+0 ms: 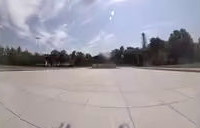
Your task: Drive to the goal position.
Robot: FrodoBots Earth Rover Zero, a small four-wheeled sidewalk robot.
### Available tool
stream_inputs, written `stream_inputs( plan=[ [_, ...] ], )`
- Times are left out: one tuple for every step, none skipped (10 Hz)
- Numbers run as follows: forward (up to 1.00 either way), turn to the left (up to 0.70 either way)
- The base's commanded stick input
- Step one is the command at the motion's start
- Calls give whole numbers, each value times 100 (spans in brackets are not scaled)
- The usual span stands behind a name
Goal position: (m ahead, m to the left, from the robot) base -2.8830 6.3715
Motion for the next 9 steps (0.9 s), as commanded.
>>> stream_inputs(
  plan=[
    [70, 0],
    [70, 0],
    [70, 0],
    [70, 0],
    [70, 0],
    [70, 0],
    [70, 0],
    [70, 0],
    [70, 0]
  ],
)
